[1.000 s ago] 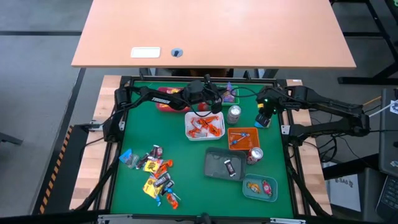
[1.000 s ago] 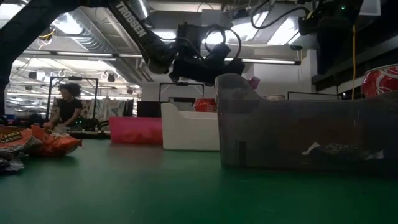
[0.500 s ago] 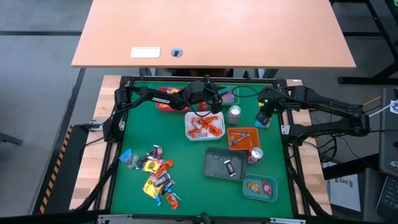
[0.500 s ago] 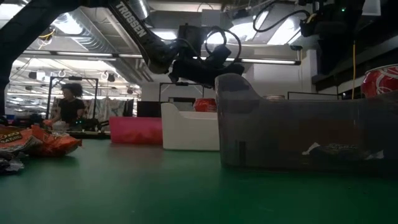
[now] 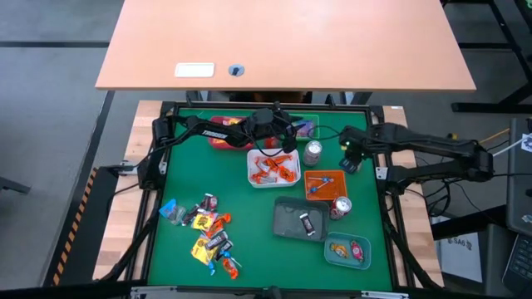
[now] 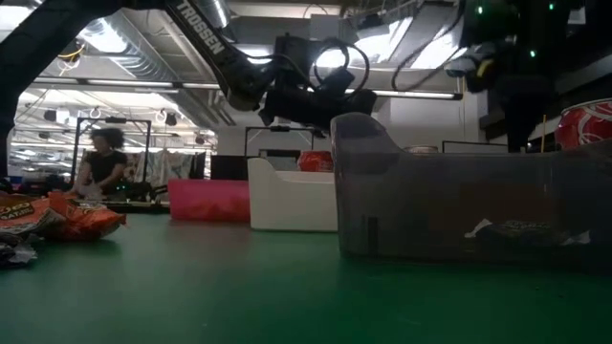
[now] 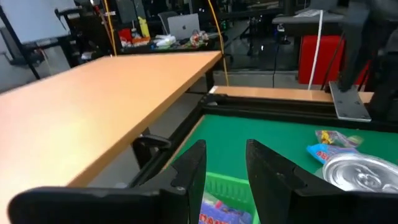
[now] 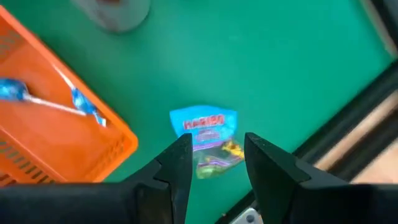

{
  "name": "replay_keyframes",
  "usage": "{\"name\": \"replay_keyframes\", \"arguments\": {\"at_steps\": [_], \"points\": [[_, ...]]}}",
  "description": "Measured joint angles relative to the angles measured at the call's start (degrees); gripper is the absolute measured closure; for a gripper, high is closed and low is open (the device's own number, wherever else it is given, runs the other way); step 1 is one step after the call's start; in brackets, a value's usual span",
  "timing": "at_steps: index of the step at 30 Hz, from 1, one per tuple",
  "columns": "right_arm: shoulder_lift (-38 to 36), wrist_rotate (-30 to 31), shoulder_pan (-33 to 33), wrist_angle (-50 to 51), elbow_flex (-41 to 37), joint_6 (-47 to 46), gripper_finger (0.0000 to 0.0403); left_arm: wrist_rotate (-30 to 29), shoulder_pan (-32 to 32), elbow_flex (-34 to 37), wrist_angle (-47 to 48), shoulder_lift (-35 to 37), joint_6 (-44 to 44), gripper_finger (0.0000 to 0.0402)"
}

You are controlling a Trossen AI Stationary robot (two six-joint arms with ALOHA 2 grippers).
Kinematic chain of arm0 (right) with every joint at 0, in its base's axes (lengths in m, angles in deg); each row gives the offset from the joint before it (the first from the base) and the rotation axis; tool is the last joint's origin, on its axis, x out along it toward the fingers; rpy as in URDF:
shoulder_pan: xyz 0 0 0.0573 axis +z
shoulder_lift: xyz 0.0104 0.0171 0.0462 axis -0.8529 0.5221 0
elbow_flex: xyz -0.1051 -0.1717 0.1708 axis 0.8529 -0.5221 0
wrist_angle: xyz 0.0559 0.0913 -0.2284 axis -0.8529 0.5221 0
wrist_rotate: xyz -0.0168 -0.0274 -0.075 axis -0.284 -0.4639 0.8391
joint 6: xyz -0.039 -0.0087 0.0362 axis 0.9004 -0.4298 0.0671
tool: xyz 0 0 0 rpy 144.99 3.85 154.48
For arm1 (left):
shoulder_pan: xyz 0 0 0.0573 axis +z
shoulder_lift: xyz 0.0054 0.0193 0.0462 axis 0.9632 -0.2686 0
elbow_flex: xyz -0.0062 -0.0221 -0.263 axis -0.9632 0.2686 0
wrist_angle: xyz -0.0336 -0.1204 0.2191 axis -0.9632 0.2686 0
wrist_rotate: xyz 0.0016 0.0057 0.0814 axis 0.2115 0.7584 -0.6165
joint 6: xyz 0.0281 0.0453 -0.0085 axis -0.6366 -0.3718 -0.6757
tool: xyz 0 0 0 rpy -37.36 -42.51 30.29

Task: Sort candy
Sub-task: Put he blue candy into the green bin

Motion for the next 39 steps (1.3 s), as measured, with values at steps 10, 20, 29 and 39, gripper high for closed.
{"name": "replay_keyframes", "arguments": {"at_steps": [10, 20, 29, 39], "points": [[0.00, -5.45, -0.07, -8.62, -11.34, -3.69, 0.0260, 0.17, -0.24, 0.02, 0.35, -0.02, 1.09, 0.0298], [-0.04, -6.33, -0.07, -16.04, -18.62, -5.07, 0.0260, 0.20, -0.34, 0.02, 0.46, -0.02, 1.12, 0.0298], [1.01, -3.84, -0.04, -17.43, -19.93, -7.02, 0.0260, 0.21, -0.76, 0.02, 0.48, -0.02, 1.09, 0.0298], [8.83, -2.45, -0.04, -18.06, -19.93, -7.60, 0.0260, 2.34, -0.96, 0.02, 0.46, -0.02, 1.09, 0.0298]]}}
